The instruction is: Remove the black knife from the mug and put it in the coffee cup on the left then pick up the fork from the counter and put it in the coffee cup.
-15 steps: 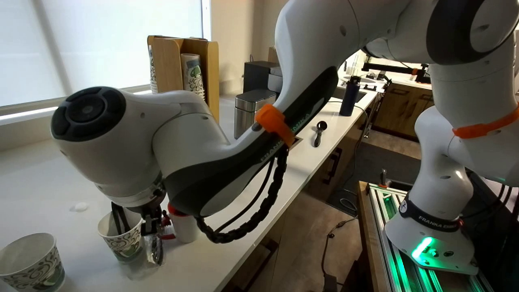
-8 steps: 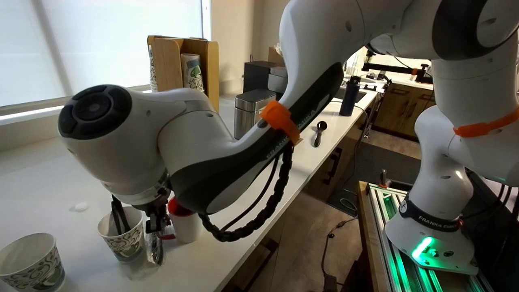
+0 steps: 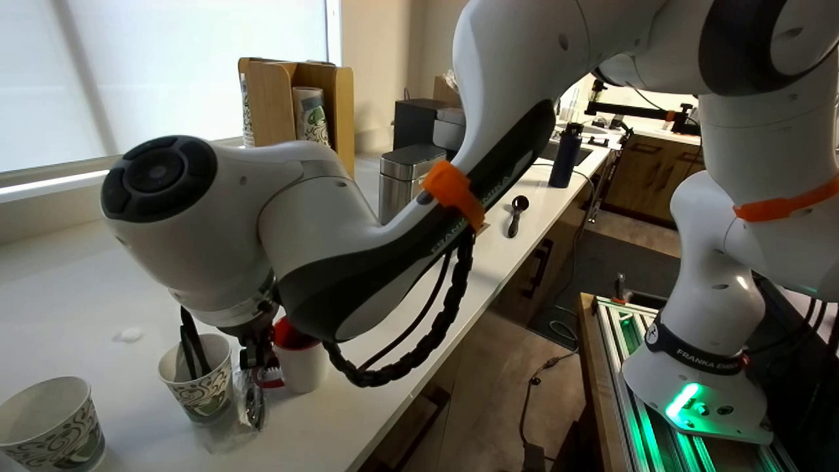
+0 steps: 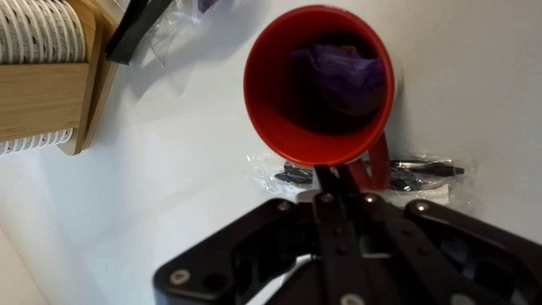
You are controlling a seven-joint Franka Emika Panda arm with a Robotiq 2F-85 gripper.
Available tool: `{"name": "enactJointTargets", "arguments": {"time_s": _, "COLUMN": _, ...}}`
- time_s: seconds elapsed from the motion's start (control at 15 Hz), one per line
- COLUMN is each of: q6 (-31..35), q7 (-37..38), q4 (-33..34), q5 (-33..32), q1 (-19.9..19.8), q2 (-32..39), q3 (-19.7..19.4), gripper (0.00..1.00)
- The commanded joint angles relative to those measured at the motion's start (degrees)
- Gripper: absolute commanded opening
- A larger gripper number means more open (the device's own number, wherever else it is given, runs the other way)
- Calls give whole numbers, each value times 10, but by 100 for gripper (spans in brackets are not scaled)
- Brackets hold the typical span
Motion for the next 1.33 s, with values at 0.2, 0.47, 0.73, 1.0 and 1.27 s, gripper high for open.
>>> {"name": "enactJointTargets", "arguments": {"time_s": 0.2, "q6": -23, "q7": 10, "q4": -59, "q5": -5, "q1": -5, "q2": -89, "q3": 9, "gripper": 1}}
{"name": "enactJointTargets", "arguments": {"time_s": 0.47, "q6": -2, "q7": 10, "q4": -99, "q5": -14, "q1": -15, "q2": -158, "q3": 23, "gripper": 1}}
{"name": "enactJointTargets", "arguments": {"time_s": 0.73, "q6": 39, "q7": 11, "q4": -119, "q5": -34, "q1": -25, "q2": -196, "q3": 36, "gripper": 1}}
{"name": "enactJointTargets", "arguments": {"time_s": 1.0, "q6": 130, "q7": -12, "q4": -119, "q5": -12, "q1": -53, "q2": -191, "q3": 45, "gripper": 1}}
{"name": "enactJointTargets", "arguments": {"time_s": 1.27, "q6": 197, "q7": -59, "q4": -102, "q5": 45, "q1": -87, "q2": -155, "q3": 45, "gripper": 1}}
